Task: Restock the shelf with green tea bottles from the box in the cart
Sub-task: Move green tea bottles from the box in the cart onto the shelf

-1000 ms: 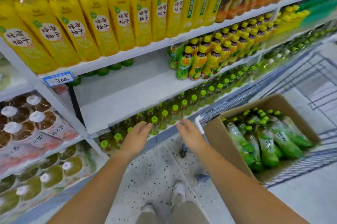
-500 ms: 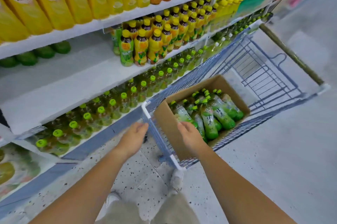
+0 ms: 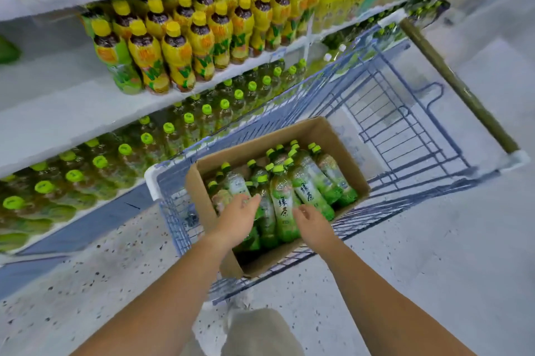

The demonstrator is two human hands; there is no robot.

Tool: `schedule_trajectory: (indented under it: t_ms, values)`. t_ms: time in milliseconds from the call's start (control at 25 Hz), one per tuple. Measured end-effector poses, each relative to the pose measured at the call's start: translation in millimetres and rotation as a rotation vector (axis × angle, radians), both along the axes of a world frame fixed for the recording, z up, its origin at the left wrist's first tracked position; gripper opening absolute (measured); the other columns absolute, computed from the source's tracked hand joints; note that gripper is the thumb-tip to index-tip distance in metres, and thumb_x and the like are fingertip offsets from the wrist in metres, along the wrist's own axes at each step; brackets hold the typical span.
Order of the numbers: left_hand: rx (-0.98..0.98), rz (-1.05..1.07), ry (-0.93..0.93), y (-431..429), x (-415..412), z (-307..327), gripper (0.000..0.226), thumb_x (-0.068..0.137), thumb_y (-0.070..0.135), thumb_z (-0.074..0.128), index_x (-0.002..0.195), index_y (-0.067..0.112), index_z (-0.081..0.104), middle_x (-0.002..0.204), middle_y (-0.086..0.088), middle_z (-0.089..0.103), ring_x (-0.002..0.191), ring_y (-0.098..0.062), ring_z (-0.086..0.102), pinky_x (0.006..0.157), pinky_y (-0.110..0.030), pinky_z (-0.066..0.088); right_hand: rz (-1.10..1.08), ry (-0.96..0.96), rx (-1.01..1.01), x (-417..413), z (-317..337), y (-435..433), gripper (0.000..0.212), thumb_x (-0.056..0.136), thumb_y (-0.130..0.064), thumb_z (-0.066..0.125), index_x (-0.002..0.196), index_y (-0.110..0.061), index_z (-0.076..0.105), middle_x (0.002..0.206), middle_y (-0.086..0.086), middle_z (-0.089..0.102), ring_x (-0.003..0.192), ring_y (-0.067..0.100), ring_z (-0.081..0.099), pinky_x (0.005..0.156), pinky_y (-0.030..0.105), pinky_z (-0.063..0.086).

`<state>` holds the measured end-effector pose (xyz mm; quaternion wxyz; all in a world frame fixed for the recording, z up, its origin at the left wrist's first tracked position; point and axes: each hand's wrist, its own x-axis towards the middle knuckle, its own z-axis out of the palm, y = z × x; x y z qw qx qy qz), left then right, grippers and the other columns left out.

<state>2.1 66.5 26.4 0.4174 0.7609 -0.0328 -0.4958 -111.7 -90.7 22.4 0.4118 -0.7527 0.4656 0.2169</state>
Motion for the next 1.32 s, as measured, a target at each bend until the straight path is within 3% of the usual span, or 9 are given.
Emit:
schedule_trajectory:
  t_ms: [200,280,440,640,760,840,960,1160,1320]
  values:
    - [0.068,-0.032,0.089,-54,-19,-48,0.071,0.101,0.061,0.029,0.157,0.019,0.021,0.159,-0.002,0.033,0.13,-0.022,0.046,0.097,-0.032,0.034,0.059,0.06,-0.04,-7,-34,-70,0.055,0.104,-0.043,0.043,0.149,-0.012,0.039,0.144,0.011,0.052,0.127,0.028,0.053,0.098,0.036,0.042]
    - [0.054,-0.028,0.114,-71,-25,-68,0.069,0.102,0.059,0.031,0.158,0.021,0.016,0.16,-0.005,0.032,0.138,-0.027,0.041,0.103,-0.035,0.033,0.098,0.054,-0.099,-5,-52,-87,0.057,0.103,-0.042,0.045,0.149,-0.009,0.04,0.145,0.012,0.05,0.128,0.029,0.052,0.101,0.038,0.043]
    - [0.061,-0.046,0.056,-93,-34,-103,0.055,0.099,0.048,0.049,0.142,0.018,0.032,0.137,-0.012,0.054,0.117,-0.032,0.058,0.097,-0.041,0.046,0.196,0.069,-0.205,3,-81,-106,0.06,0.099,-0.042,0.052,0.149,-0.01,0.041,0.147,0.01,0.048,0.132,0.026,0.048,0.11,0.042,0.041]
    - [0.055,0.031,-0.014,-101,-46,-135,0.066,0.082,0.04,0.076,0.131,0.023,0.036,0.128,0.0,0.055,0.116,-0.02,0.057,0.102,-0.043,0.049,0.351,0.102,-0.289,12,-91,-118,0.066,0.09,-0.046,0.067,0.144,-0.012,0.048,0.131,0.005,0.062,0.115,0.024,0.061,0.09,0.032,0.048]
    - [0.06,0.116,-0.114,-103,-49,-148,0.055,0.079,0.03,0.083,0.114,0.027,0.04,0.114,0.006,0.059,0.105,-0.012,0.058,0.091,-0.032,0.053,0.437,0.118,-0.375,16,-99,-124,0.057,0.083,-0.048,0.073,0.128,-0.015,0.059,0.108,0.001,0.069,0.099,0.023,0.066,0.076,0.032,0.051]
    - [0.047,0.141,-0.134,-104,-50,-151,0.055,0.077,0.027,0.084,0.109,0.027,0.04,0.105,0.008,0.059,0.095,-0.01,0.059,0.078,-0.025,0.051,0.476,0.141,-0.383,22,-104,-128,0.044,0.074,-0.049,0.075,0.102,-0.018,0.063,0.087,-0.005,0.066,0.084,0.02,0.067,0.065,0.03,0.052]
    - [0.042,0.176,-0.163,-104,-53,-148,0.059,0.074,0.025,0.085,0.109,0.024,0.037,0.101,0.006,0.059,0.091,-0.013,0.062,0.074,-0.028,0.053,0.523,0.227,-0.358,34,-103,-126,0.046,0.067,-0.052,0.073,0.092,-0.017,0.056,0.085,-0.001,0.059,0.078,0.02,0.061,0.063,0.032,0.05]
    - [0.053,0.192,-0.139,-101,-51,-134,0.07,0.07,0.029,0.086,0.113,0.025,0.032,0.101,0.006,0.059,0.089,-0.015,0.063,0.076,-0.035,0.057,0.353,0.107,-0.259,29,-97,-112,0.034,0.068,-0.04,0.077,0.081,-0.012,0.062,0.073,0.001,0.065,0.066,0.015,0.061,0.053,0.028,0.048]
    - [-0.008,0.212,-0.102,-72,-36,-111,0.072,0.067,0.031,0.085,0.119,0.034,0.035,0.101,0.02,0.055,0.087,0.0,0.06,0.066,-0.023,0.05,0.106,-0.045,-0.07,28,-79,-91,0.027,0.069,-0.032,0.078,0.085,-0.011,0.073,0.079,0.007,0.075,0.077,0.023,0.071,0.068,0.037,0.058]
